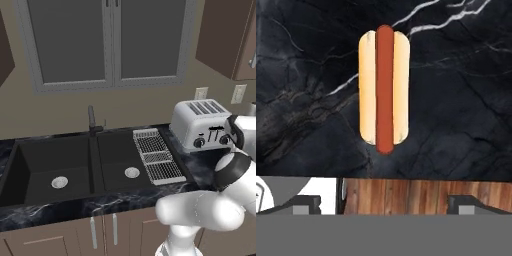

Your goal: Store the hot dog in the freezer for long-term storage. Close the freezer door after placing the cooked food.

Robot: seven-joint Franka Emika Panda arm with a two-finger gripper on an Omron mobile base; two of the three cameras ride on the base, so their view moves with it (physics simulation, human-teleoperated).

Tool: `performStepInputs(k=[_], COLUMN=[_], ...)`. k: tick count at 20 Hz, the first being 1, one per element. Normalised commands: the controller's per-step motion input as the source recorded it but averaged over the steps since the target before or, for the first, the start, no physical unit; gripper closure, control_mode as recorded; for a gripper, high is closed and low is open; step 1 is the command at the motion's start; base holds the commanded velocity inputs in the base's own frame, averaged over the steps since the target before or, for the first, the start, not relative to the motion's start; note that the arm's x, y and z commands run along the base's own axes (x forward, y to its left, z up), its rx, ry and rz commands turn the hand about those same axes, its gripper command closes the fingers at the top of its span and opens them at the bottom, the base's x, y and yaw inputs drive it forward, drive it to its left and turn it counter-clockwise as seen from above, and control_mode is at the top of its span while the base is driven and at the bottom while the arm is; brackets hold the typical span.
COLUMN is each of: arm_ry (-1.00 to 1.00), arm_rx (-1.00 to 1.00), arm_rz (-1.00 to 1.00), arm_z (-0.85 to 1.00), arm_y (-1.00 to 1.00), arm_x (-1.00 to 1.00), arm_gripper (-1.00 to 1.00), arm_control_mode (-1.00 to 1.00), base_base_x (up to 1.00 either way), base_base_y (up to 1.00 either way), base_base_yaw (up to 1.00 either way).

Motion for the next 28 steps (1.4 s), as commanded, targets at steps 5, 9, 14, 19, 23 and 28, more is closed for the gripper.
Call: performStepInputs(k=[5,9,14,19,23,28], arm_ry=[-0.12,-0.12,-0.01,0.03,0.06,0.0], arm_rx=[0.0,0.0,0.0,0.0,0.0,0.0], arm_rz=[0.07,0.02,0.0,-0.01,-0.01,-0.01], arm_z=[-0.14,-0.18,-0.18,-0.2,-0.2,-0.22], arm_y=[-0.09,0.0,0.06,0.0,0.0,0.0], arm_x=[0.17,0.13,0.04,0.15,0.19,0.17], arm_gripper=[-1.0,-1.0,-1.0,-1.0,-1.0,-1.0], arm_control_mode=[-1.0,-1.0,-1.0,-1.0,-1.0,-1.0], base_base_x=[0.0,0.0,0.0,0.0,0.0,0.0], base_base_y=[0.0,0.0,0.0,0.0,0.0,0.0], base_base_yaw=[0.0,0.0,0.0,0.0,0.0,0.0])
